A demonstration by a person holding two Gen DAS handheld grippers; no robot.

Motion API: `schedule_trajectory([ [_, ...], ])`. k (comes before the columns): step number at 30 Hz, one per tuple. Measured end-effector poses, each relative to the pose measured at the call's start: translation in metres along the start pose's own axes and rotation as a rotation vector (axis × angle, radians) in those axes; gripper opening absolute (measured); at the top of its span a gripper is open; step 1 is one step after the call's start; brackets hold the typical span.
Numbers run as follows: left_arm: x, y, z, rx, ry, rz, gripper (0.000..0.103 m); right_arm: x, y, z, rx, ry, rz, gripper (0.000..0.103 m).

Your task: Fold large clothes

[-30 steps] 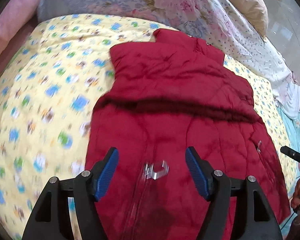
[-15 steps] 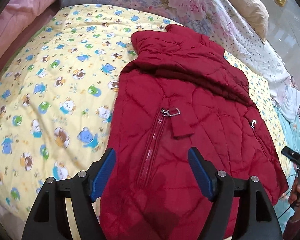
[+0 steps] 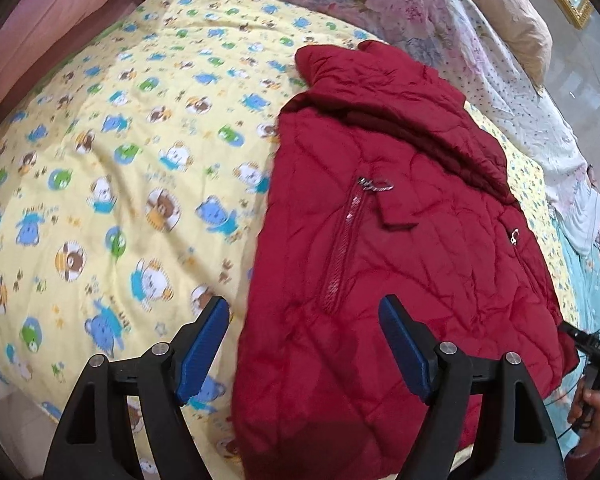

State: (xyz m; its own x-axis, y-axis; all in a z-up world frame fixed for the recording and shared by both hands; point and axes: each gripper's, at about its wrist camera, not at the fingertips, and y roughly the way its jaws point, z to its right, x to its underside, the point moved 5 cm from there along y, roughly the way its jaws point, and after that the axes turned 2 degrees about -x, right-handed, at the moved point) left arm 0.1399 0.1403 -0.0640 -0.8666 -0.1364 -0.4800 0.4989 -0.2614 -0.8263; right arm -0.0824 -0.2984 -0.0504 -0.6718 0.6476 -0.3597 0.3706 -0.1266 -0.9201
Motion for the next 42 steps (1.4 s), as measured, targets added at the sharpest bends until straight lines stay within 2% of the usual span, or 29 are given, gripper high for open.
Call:
schedule_trajectory([
  [3, 0.006, 0.003, -0.006, -0.003, -0.006, -0.021, 0.078, 0.013, 0.004, 0.009, 0.043, -0.023, -0.014, 0.081],
  [7, 0.016, 0.012, -0.009, 0.003, -0.008, -0.051, 0.078, 0.020, 0.002, 0.017, 0.003, -0.003, -0.007, 0.081],
  [11, 0.027, 0.022, -0.013, 0.058, -0.033, -0.083, 0.079, 0.021, 0.000, 0.015, -0.018, -0.012, 0.005, 0.081],
  [17, 0.035, 0.039, -0.026, 0.145, -0.097, -0.129, 0.081, 0.024, 0.003, 0.011, -0.088, -0.022, 0.005, 0.081],
  [22, 0.040, 0.046, -0.015, 0.192, -0.059, -0.155, 0.081, 0.027, 0.006, 0.015, -0.146, -0.017, 0.016, 0.080],
  [29, 0.042, 0.053, -0.008, 0.203, -0.029, -0.168, 0.080, 0.032, 0.011, 0.025, -0.276, 0.034, 0.024, 0.081],
  [30, 0.042, 0.052, -0.007, 0.205, -0.026, -0.165, 0.076, 0.033, 0.009, 0.023, -0.278, 0.021, 0.017, 0.078],
  [31, 0.042, 0.049, -0.005, 0.211, -0.023, -0.164, 0.070, 0.033, 0.007, 0.021, -0.283, 0.009, 0.013, 0.068],
  [32, 0.042, 0.049, -0.003, 0.232, -0.019, -0.164, 0.059, 0.034, 0.005, 0.019, -0.306, 0.005, 0.009, 0.061],
  [33, 0.043, 0.047, -0.001, 0.243, -0.019, -0.164, 0.053, 0.036, 0.006, 0.018, -0.346, 0.014, -0.004, 0.051],
  [40, 0.044, 0.055, -0.001, 0.265, -0.047, -0.184, 0.056, 0.039, 0.018, 0.026, -0.461, 0.096, -0.030, 0.051],
  [41, 0.043, 0.054, 0.000, 0.267, -0.038, -0.178, 0.052, 0.039, 0.017, 0.026, -0.466, 0.098, -0.027, 0.049],
  [42, 0.042, 0.053, 0.002, 0.271, -0.030, -0.173, 0.041, 0.039, 0.016, 0.025, -0.467, 0.100, -0.019, 0.046],
])
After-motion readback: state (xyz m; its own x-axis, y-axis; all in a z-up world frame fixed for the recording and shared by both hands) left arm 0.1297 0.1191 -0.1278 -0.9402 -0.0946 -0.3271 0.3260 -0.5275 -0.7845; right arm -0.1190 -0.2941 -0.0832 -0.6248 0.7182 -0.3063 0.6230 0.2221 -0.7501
